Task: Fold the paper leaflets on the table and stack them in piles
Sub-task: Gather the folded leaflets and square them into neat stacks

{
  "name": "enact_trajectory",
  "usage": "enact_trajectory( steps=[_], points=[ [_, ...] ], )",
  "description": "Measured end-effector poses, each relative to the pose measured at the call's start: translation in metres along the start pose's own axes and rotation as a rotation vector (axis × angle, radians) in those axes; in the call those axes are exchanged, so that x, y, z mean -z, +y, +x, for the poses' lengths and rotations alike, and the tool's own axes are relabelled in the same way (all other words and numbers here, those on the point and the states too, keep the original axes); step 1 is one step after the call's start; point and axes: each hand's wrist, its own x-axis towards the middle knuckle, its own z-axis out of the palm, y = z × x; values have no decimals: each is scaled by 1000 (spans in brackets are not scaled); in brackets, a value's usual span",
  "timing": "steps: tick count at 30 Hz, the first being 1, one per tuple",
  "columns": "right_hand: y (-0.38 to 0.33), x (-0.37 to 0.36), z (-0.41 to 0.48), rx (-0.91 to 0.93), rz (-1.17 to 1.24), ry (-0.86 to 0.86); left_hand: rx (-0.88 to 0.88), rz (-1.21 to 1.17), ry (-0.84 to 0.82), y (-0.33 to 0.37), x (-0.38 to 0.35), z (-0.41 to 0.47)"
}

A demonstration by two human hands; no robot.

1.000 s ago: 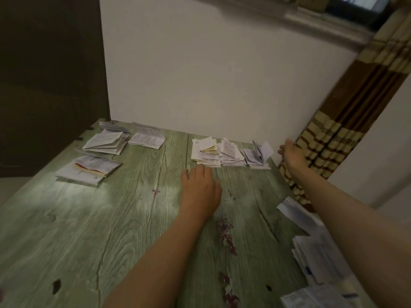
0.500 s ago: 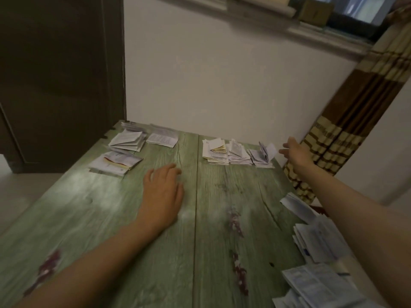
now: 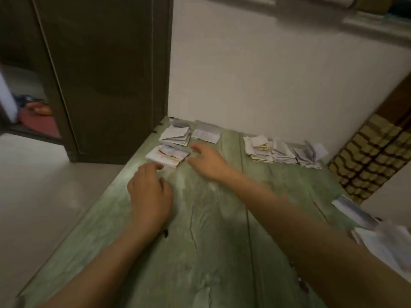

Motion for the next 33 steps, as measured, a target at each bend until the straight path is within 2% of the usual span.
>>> enact_trajectory(
  steps=[3, 7, 11, 18, 21, 24, 28, 31, 33],
  points=[
    [-21, -32, 27, 9, -101, 34, 81, -47, 45, -9, 9, -1],
    [-21, -43, 39, -16, -99, -38, 133, -126, 58, -10, 17, 4],
    [-16, -54, 37, -15, -321, -18, 180, -181, 37, -7, 20, 9],
    [-32, -43, 57, -212, -263, -37, 280, -244, 14, -8, 19, 10],
    [-46, -41, 60, -332, -140, -192, 308, -253, 12, -8, 20, 12],
    [-54, -42, 50, -351, -70, -268, 382, -251, 14, -6, 25, 17],
    [-60, -47, 22, -278, 60, -234, 542, -339, -13, -12, 27, 25],
    [-57, -43, -8, -223, 423, -126, 624, -444, -41, -11, 32, 28],
    [-53, -39, -32, -226, 689, -103, 637, -537, -133, -5, 36, 26]
  ],
)
